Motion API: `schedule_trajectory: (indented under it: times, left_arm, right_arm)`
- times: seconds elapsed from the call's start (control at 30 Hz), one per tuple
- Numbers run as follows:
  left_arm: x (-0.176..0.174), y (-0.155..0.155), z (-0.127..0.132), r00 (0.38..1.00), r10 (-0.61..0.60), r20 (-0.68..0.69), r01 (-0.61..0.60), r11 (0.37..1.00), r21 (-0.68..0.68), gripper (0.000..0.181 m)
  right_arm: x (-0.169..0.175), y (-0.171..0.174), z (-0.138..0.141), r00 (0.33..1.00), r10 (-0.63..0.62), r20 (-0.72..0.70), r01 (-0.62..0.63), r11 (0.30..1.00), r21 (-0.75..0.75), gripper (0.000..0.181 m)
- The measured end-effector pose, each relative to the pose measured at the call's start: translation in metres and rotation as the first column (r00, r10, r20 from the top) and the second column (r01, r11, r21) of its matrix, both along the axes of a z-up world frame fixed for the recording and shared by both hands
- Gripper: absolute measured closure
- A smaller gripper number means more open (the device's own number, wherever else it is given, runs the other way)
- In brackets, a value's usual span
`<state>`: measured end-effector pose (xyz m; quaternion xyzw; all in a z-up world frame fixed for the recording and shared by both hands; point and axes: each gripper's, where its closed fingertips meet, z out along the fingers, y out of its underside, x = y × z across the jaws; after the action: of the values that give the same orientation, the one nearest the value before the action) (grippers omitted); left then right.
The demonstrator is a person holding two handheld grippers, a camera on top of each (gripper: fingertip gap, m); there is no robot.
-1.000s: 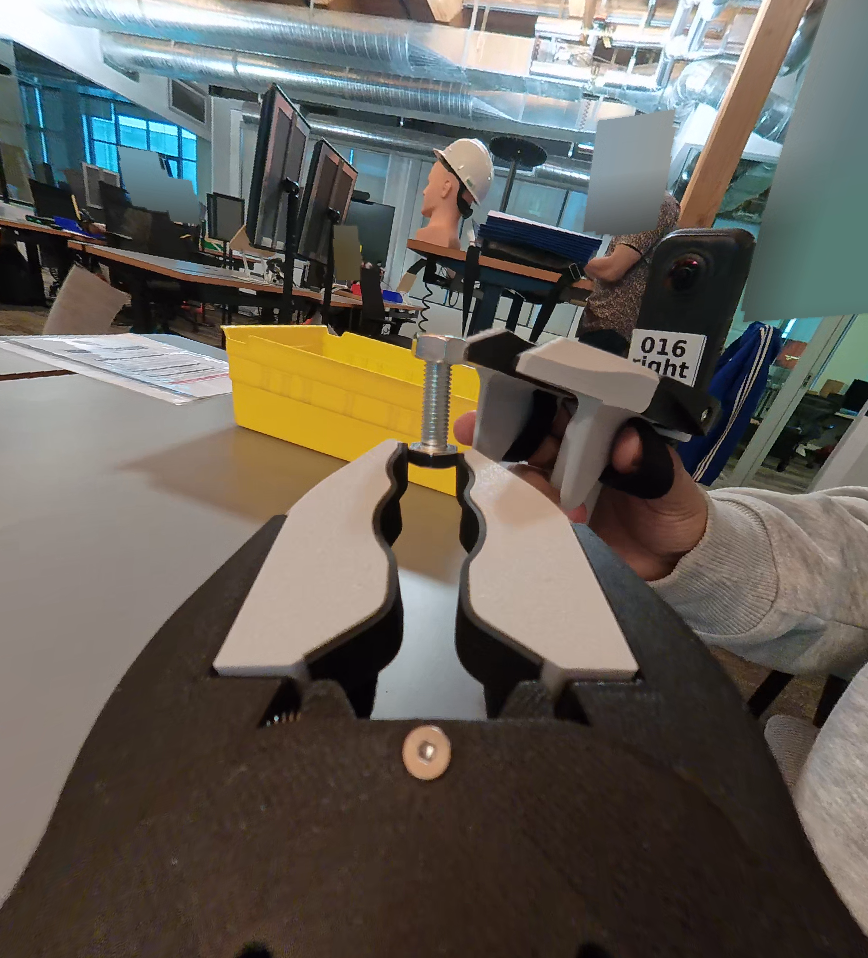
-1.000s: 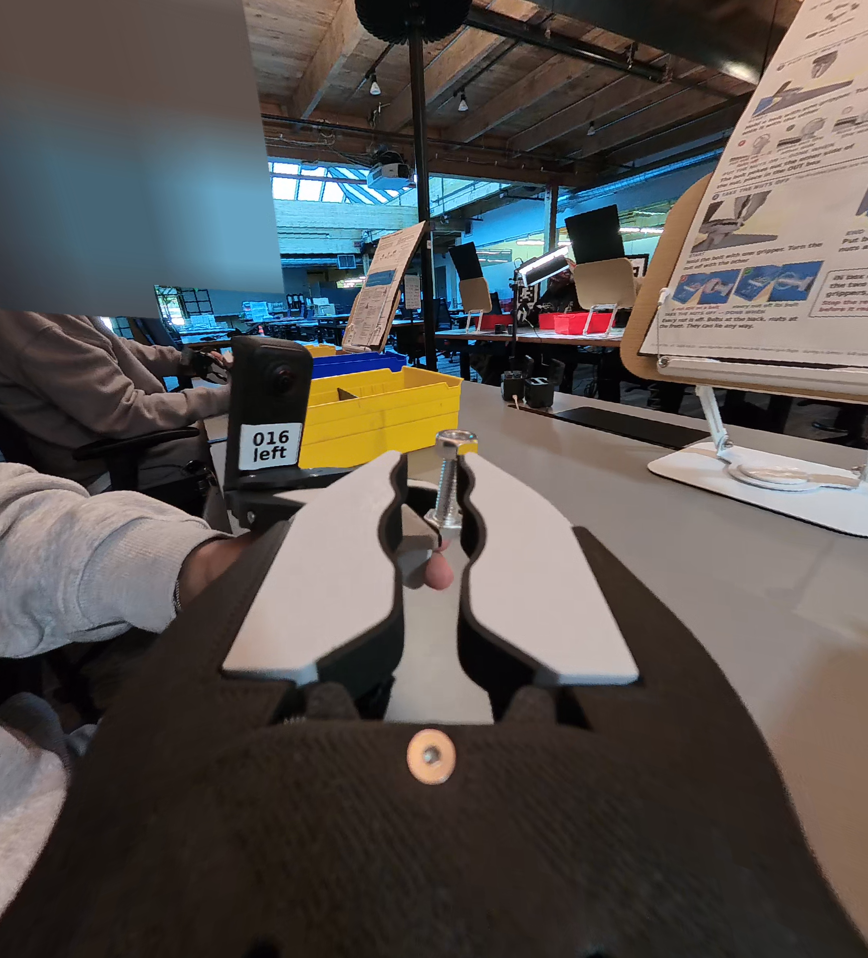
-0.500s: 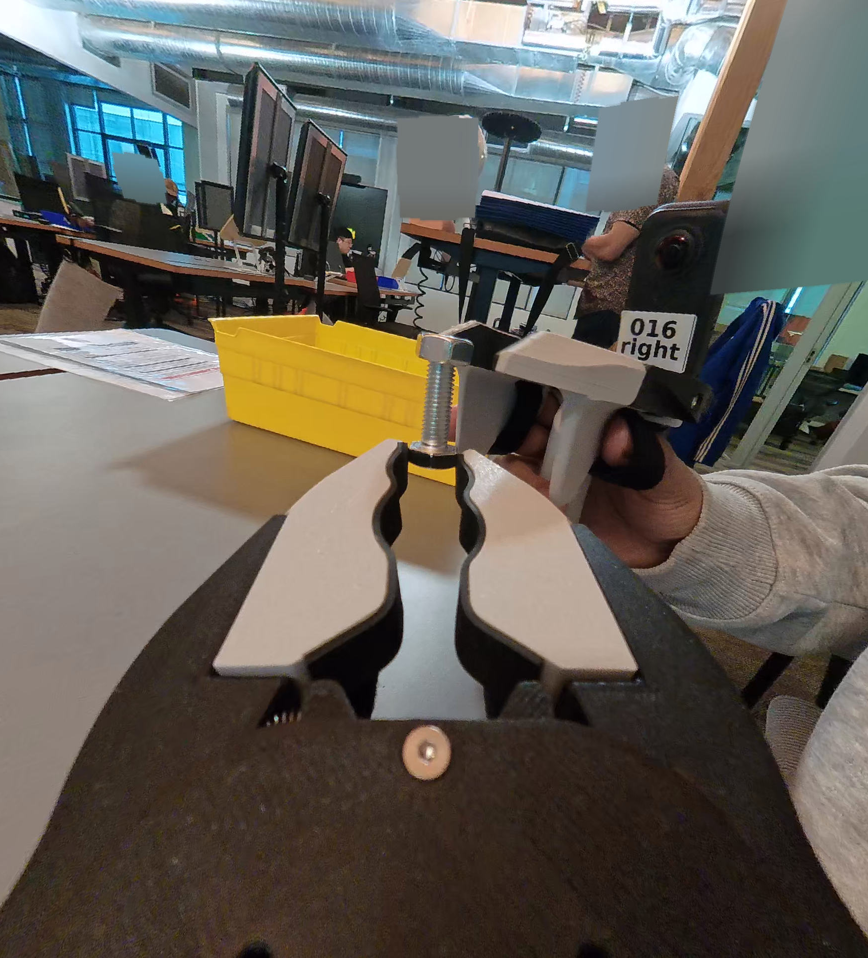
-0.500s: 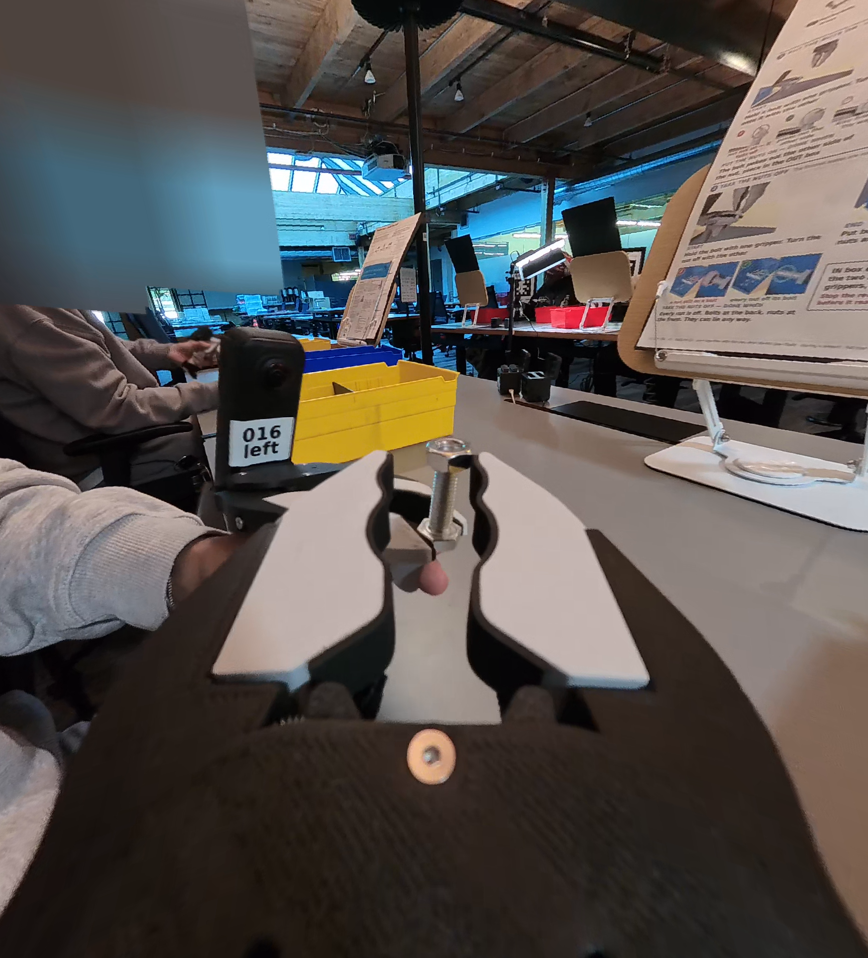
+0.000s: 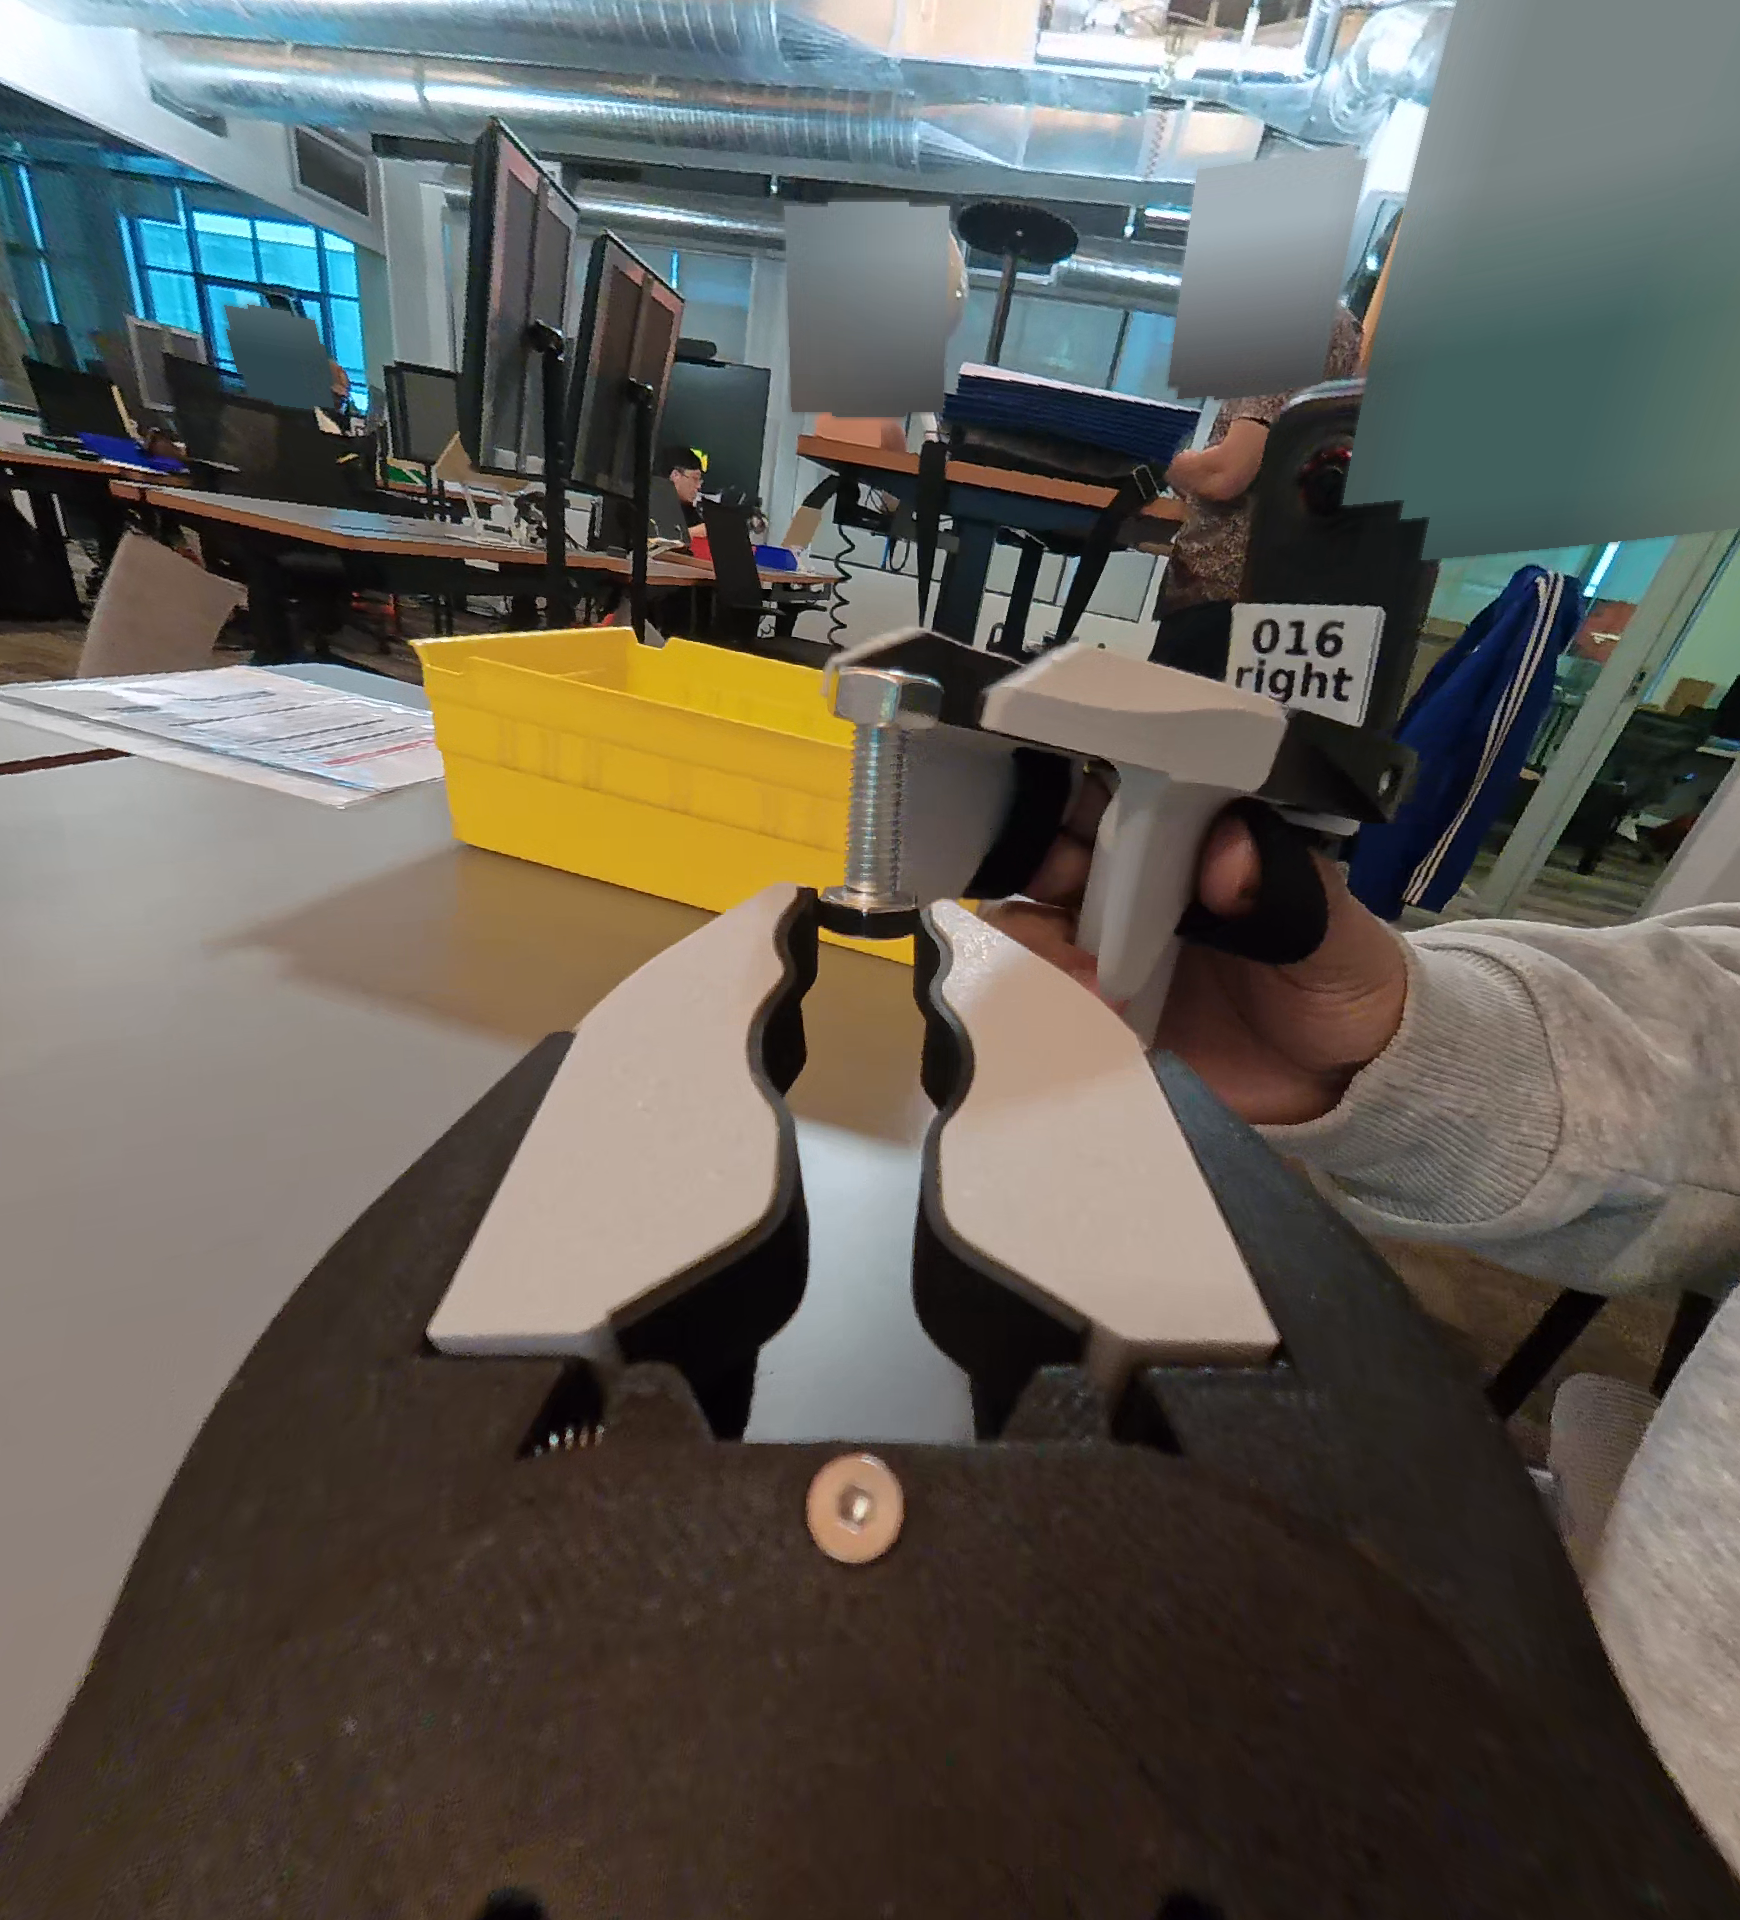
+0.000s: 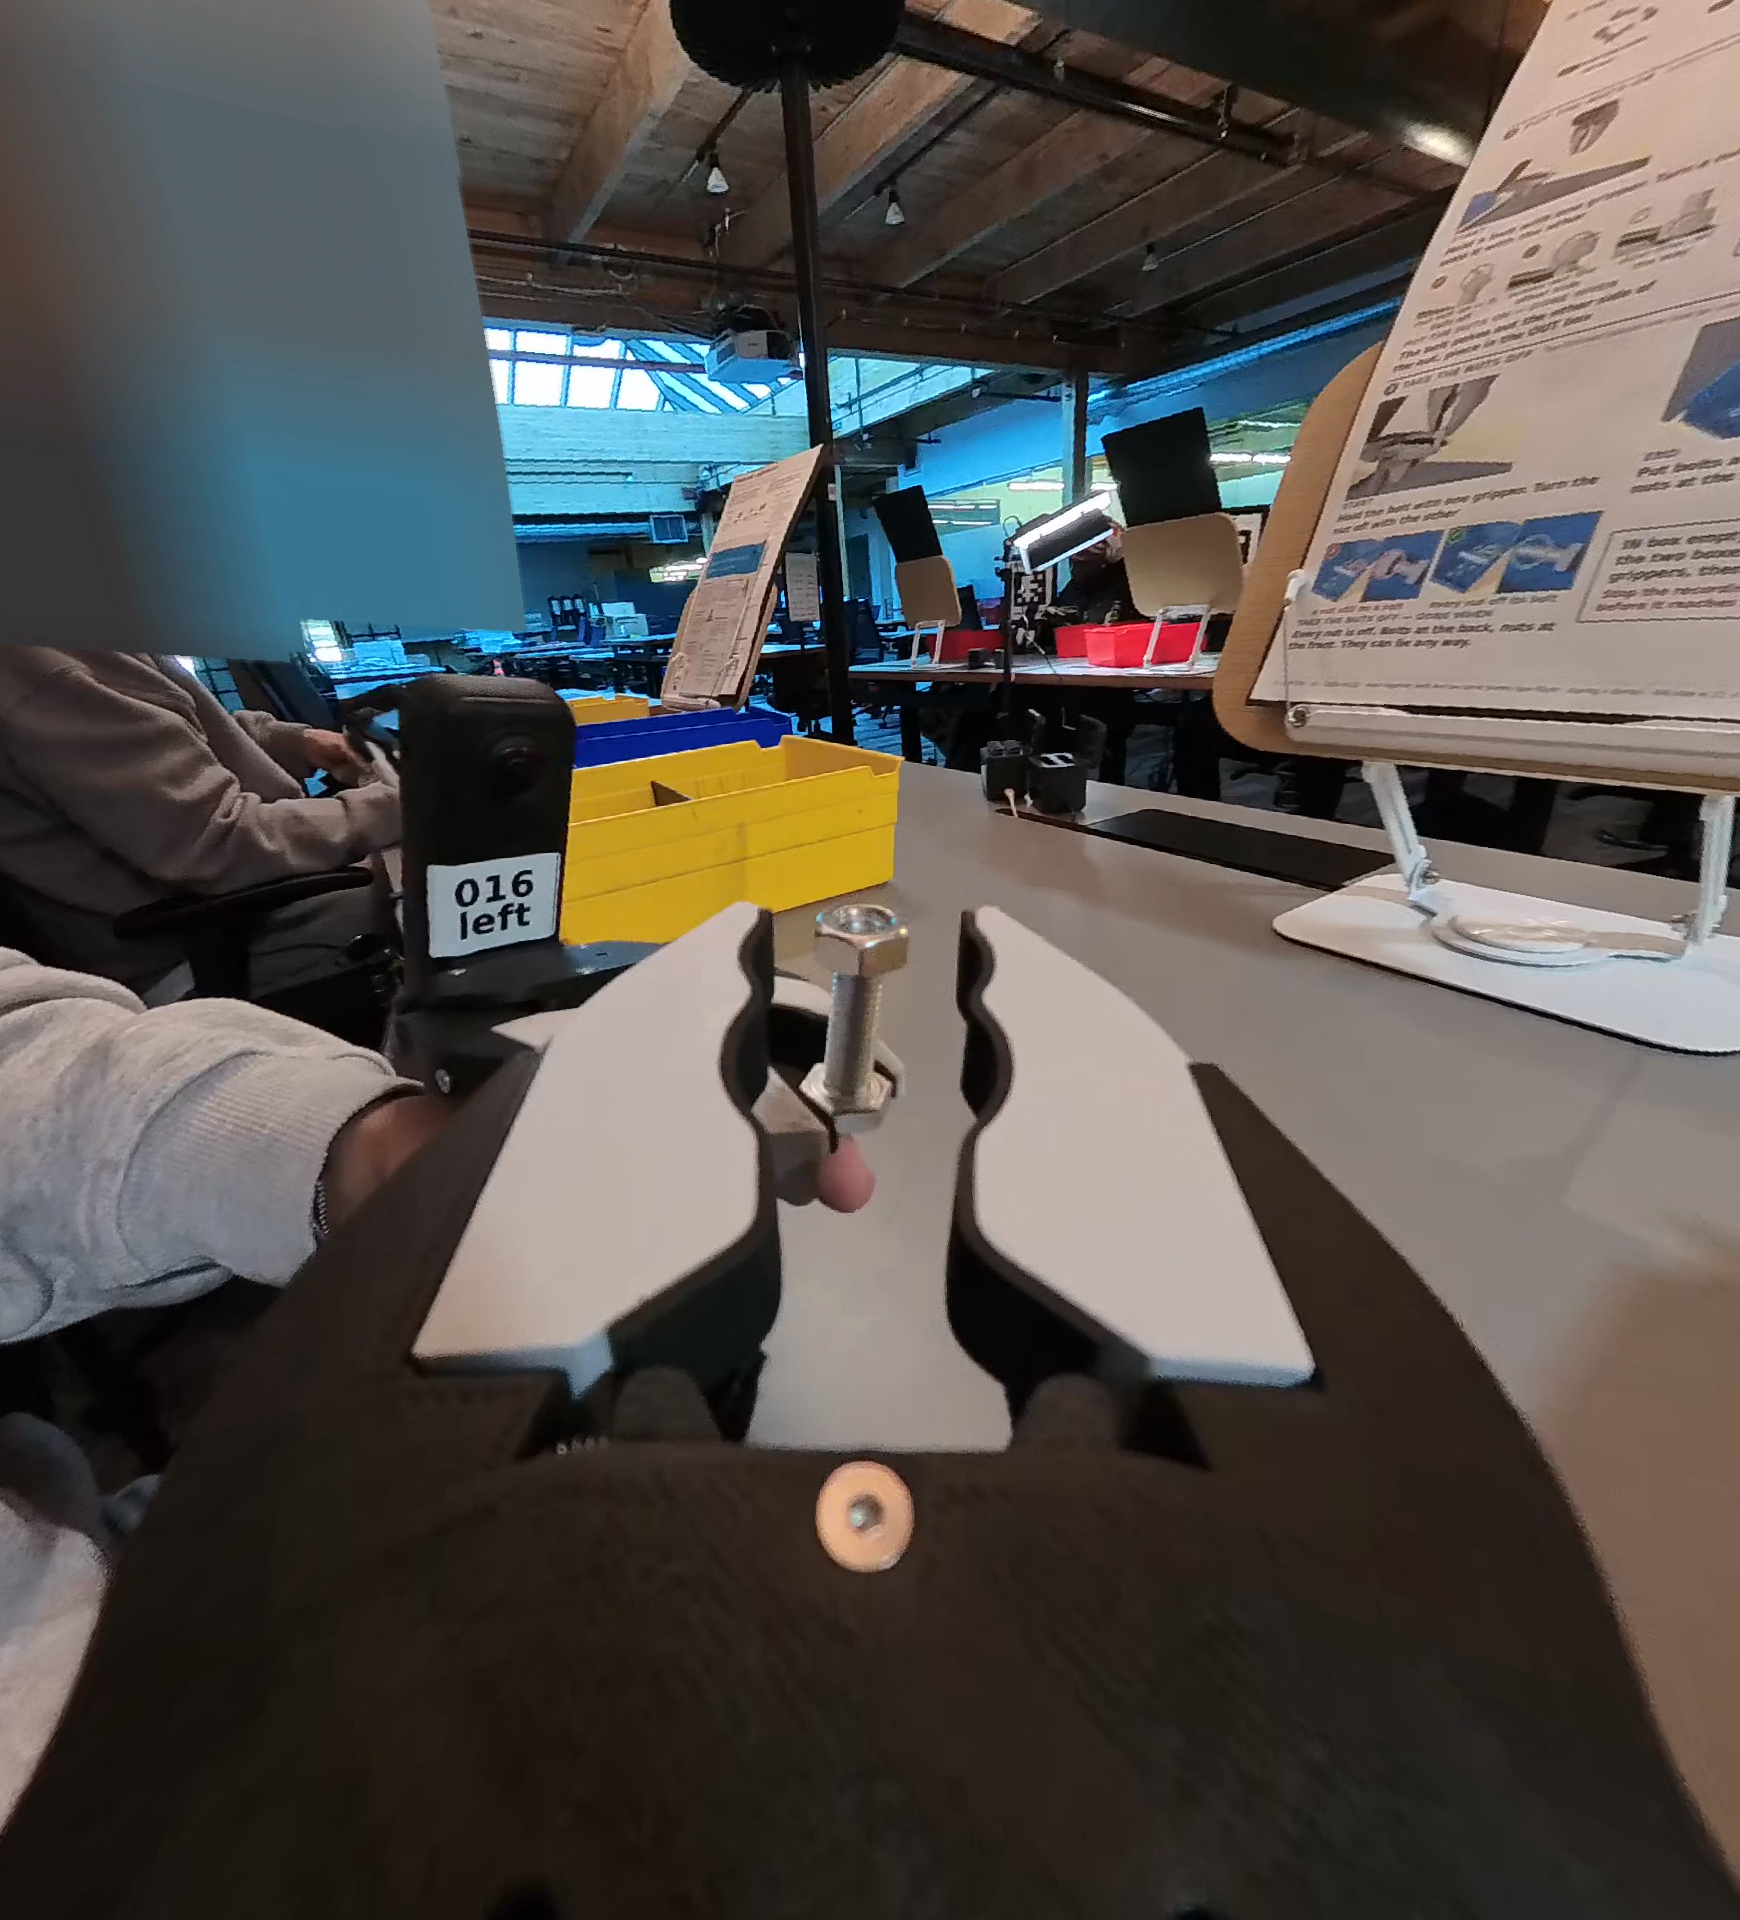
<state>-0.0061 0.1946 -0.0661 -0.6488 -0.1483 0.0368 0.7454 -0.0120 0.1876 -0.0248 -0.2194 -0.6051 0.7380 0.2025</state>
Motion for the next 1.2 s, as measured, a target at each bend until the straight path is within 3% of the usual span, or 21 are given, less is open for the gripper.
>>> schedule_trajectory:
  times: [0.23, 0.57, 1.0, 1.2]
  left_arm:
    - [-0.015, -0.011, 0.002, 0.996, 0.032, 0.086, -0.037, 0.998, 0.057, 0.163]
    - [-0.003, -0.003, 0.000, 0.999, -0.019, 0.049, 0.018, 1.000, 0.025, 0.162]
    - [-0.002, -0.002, 0.000, 0.999, -0.022, 0.043, 0.022, 1.000, 0.019, 0.162]
    - [0.008, 0.003, 0.000, 0.997, -0.071, 0.021, 0.070, 0.997, 0.015, 0.162]
  right_arm:
    - [0.005, -0.004, -0.002, 0.999, 0.036, -0.006, -0.036, 0.999, 0.027, 0.168]
    - [0.002, -0.006, -0.002, 1.000, 0.011, -0.015, -0.010, 1.000, 0.027, 0.141]
    - [0.002, -0.001, -0.002, 1.000, 0.016, -0.001, -0.016, 1.000, 0.018, 0.161]
    - [0.001, -0.001, -0.001, 1.000, 0.010, -0.019, -0.009, 0.999, 0.033, 0.153]
